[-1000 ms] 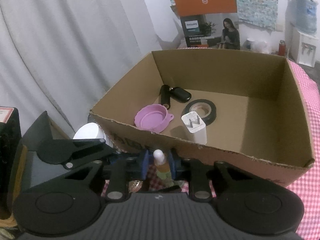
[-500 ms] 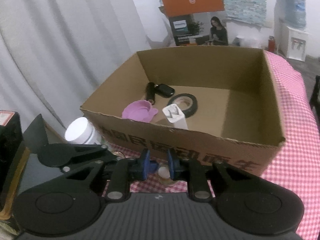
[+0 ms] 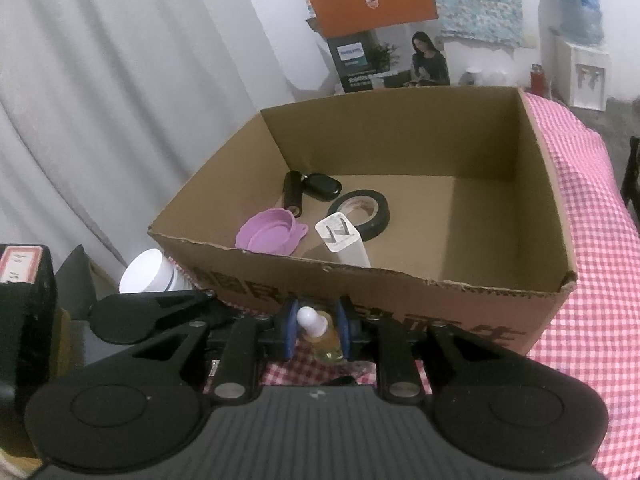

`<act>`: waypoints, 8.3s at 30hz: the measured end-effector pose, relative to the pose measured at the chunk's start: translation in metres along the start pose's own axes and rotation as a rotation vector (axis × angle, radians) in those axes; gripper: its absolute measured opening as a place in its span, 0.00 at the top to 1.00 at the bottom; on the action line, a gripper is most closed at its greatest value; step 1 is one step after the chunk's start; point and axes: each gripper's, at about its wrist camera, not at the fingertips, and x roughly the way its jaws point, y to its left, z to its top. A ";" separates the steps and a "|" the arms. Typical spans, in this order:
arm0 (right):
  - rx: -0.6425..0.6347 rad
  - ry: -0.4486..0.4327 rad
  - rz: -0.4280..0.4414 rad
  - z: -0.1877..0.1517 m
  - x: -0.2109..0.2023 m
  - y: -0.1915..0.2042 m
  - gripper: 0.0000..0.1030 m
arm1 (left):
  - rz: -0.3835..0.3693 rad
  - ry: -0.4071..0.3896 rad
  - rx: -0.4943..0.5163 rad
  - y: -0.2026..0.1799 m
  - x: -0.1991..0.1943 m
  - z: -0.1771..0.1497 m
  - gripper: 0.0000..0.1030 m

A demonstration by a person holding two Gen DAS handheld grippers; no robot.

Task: Organize rigid objects
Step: 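Lift the green dropper bottle with the right gripper over the box wall, then lower the dropper bottle into the box and open the right gripper, then move the right gripper to the gold round jar and grasp its sides, then lift the gold jar with the right gripper and carry it over the box, then lower the gold jar into the box and open the right gripper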

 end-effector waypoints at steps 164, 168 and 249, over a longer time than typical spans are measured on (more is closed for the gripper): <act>0.293 0.137 0.105 -0.056 0.012 -0.023 0.48 | -0.060 0.136 -0.032 0.010 0.004 -0.020 0.45; 0.301 0.142 0.124 -0.058 0.015 -0.023 0.47 | -0.048 0.137 -0.033 0.008 0.004 -0.020 0.46; -0.076 0.310 -0.092 0.141 0.093 -0.070 0.55 | -0.067 0.235 -0.397 0.084 0.102 0.125 0.43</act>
